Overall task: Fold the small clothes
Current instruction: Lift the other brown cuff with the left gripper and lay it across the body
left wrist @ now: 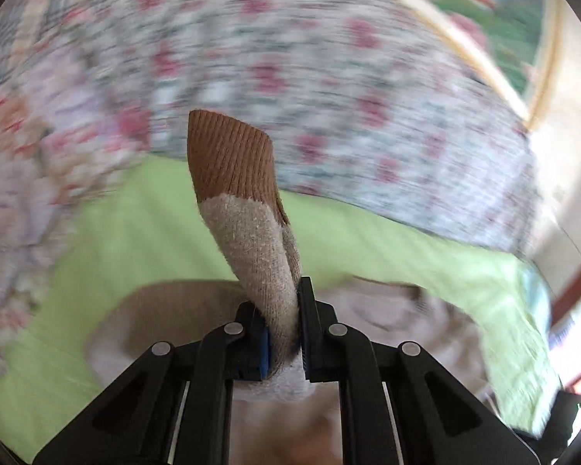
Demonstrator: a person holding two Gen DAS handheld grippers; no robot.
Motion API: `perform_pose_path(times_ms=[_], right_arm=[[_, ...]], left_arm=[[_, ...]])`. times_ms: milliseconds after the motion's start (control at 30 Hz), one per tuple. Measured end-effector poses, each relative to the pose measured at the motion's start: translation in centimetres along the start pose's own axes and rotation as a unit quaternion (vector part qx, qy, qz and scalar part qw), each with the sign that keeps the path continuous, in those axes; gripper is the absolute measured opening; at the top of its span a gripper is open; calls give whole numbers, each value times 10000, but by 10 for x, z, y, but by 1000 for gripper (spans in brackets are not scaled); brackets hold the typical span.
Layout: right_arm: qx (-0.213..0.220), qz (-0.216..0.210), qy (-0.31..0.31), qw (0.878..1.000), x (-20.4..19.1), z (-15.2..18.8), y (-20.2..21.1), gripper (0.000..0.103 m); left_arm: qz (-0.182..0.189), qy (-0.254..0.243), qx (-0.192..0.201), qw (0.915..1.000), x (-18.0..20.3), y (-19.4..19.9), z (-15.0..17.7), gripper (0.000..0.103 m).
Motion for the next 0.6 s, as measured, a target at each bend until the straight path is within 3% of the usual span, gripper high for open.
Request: perform_pose_path(times_ms=[167, 300, 467, 567, 600], right_arm=[[168, 109, -145, 9997, 12, 4, 18, 69], [310, 213, -342, 9987, 29, 6, 29, 69], [349, 275, -544, 9975, 45, 6, 30, 69], [411, 256, -630, 9968, 47, 1, 30, 69], [433, 241, -640, 9967, 47, -1, 30, 69]], left_arm=[[713, -834, -332, 9934, 104, -21, 40, 10], [908, -1486, -779, 9816, 168, -62, 74, 11], [687, -2093, -1309, 9666, 211, -119, 106, 12], [432, -2118, -1680, 9618, 209, -142, 125, 18], [377, -2046, -1751, 9623, 204, -144, 129, 26]])
Point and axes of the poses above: each gripper's, at about its wrist camera, not at the fingertips, and y roughly against the way its jaws point, x to its right, z to its underside, the point moved 3 cm from there along -y, roughly the way its jaws point, and after that the axes turned 10 degrees about -x, right-handed, at the moved point
